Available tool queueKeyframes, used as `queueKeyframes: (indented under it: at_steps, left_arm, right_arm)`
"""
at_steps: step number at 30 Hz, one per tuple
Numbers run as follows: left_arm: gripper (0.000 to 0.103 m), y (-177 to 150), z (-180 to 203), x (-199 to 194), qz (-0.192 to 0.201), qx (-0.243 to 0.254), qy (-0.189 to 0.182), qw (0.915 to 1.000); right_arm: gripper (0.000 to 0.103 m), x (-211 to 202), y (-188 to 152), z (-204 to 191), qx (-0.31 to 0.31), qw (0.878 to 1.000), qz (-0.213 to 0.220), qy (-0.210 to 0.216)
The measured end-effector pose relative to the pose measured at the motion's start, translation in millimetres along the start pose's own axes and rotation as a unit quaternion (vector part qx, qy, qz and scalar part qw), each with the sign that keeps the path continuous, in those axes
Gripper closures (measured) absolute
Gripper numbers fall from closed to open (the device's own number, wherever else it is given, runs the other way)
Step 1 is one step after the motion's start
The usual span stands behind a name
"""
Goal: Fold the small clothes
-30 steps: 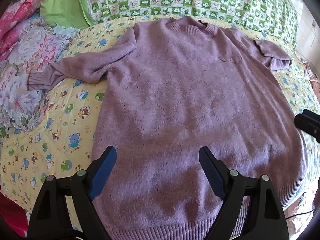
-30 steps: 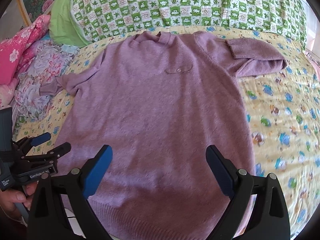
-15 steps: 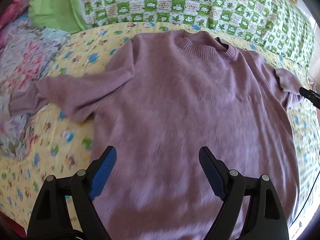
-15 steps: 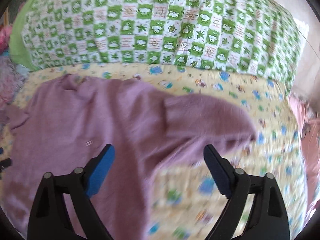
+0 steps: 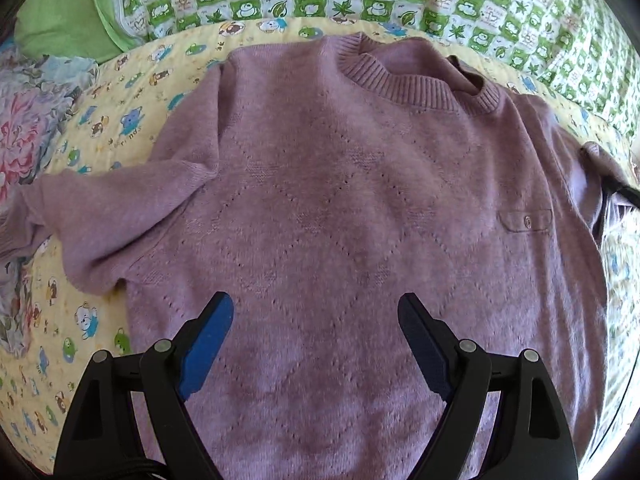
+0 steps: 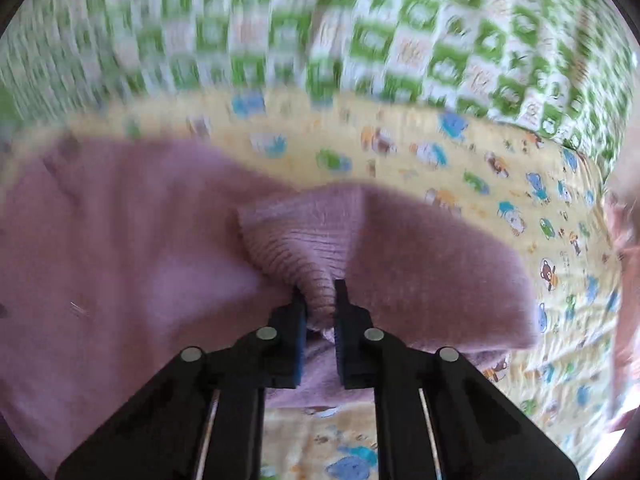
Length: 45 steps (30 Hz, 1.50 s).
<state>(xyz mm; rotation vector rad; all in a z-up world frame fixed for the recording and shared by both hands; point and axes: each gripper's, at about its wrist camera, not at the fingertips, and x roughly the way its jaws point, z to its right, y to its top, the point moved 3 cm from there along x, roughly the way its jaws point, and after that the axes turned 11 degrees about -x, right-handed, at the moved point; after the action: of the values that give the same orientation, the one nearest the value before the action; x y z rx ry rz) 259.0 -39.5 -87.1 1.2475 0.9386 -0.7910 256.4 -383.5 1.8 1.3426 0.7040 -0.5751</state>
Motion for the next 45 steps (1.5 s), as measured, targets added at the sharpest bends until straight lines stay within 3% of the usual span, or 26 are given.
queueKeyframes:
  at_steps: [3,4,6,8,9,10,12,13,15,17,22,26,29,34,35,38,40,41,42,43,45]
  left_arm:
    - [0.018,3.8,-1.6,-1.0,0.002,-0.004,-0.006,1.0]
    - [0.018,5.1,-2.5,-3.5,0.004,-0.004,-0.01,0.9999]
    - [0.018,4.4,-6.4,-11.4,0.007,-0.002,-0.015,0.9999]
    - [0.018,3.4,-11.5,-21.0,0.011,-0.002,-0.022,0.9997]
    - [0.018,2.2,-13.4,-24.5,0.012,-0.002,-0.022,0.9997]
    - [0.018,1.0,-18.1,-28.1,0.014,-0.003,-0.022,0.9997]
    - [0.018,-1.7,-27.6,-33.0,0.013,-0.008,-0.013,0.9998]
    - [0.018,-4.2,-34.0,-33.9,0.012,-0.012,-0.007,0.9998]
    - [0.018,-6.9,-46.3,-34.6,0.008,-0.021,0.001,0.9997]
    - [0.018,-9.8,-55.0,-34.8,0.005,-0.021,0.001,0.9998]
    - [0.018,-1.7,-45.7,-18.5,0.007,0.04,0.011,0.9991]
    - [0.018,17.0,-27.7,-2.8,0.009,0.094,-0.018,0.9954]
    - [0.018,15.9,-6.5,0.9,0.0,0.187,-0.049,0.981]
    - [0.018,8.3,9.8,12.6,-0.019,0.333,-0.054,0.941]
    - [0.022,7.3,12.3,17.8,-0.027,0.344,-0.056,0.9368]
    - [0.062,6.0,17.7,37.7,-0.079,0.377,-0.053,0.9212]
    - [0.092,8.0,27.6,33.1,-0.089,0.405,-0.063,0.9079]
    - [0.096,11.3,32.2,29.8,-0.098,0.403,-0.068,0.9072]
    - [0.098,20.6,37.3,22.0,-0.116,0.387,-0.091,0.9103]
    - [0.098,37.8,43.5,2.0,-0.135,0.349,-0.152,0.9148]
    - [0.099,76.6,49.7,-39.5,-0.151,0.282,-0.261,0.9107]
  right_arm:
    - [0.091,-49.0,31.7,-36.1,-0.023,0.992,0.07,0.102]
    - [0.091,-64.2,44.7,-55.9,-0.037,0.982,0.087,0.162]
    - [0.091,-95.6,69.4,-113.9,-0.087,0.942,0.115,0.302]
    - [0.089,-106.9,86.5,-170.4,-0.136,0.913,0.102,0.371]
    - [0.076,-105.5,91.7,-197.2,-0.16,0.911,0.093,0.37]
    - [0.042,-103.8,96.9,-215.0,-0.177,0.916,0.09,0.349]
    - [0.013,-93.3,98.9,-241.3,-0.204,0.933,0.103,0.278]
    - [0.013,-87.5,98.5,-244.3,-0.204,0.936,0.098,0.269]
    - [0.014,-69.6,88.1,-240.6,-0.17,0.937,0.067,0.298]
    - [0.014,-65.4,80.4,-230.9,-0.139,0.943,0.056,0.299]
    - [0.014,-45.8,27.9,-183.6,-0.059,0.967,0.017,0.249]
    - [0.014,-33.0,-5.9,-135.3,0.025,0.979,-0.009,0.203]
    - [0.015,-26.8,-26.7,-104.6,0.081,0.979,-0.021,0.186]
    - [0.015,-17.9,-38.9,-82.9,0.107,0.98,-0.017,0.168]
    - [0.015,-15.6,-38.5,-81.1,0.109,0.98,-0.016,0.166]
    - [0.015,-6.5,-37.5,-77.3,0.118,0.981,-0.015,0.154]
    - [0.015,-2.2,-36.0,-72.8,0.123,0.982,-0.013,0.141]
    - [0.016,-0.5,-34.5,-70.3,0.126,0.983,-0.012,0.134]
    - [0.018,-2.0,-34.9,-69.3,0.128,0.983,-0.012,0.13]
    - [0.019,-2.9,-33.5,-66.2,0.132,0.983,-0.009,0.126]
    - [0.019,-7.1,-30.1,-59.0,0.14,0.983,0.002,0.119]
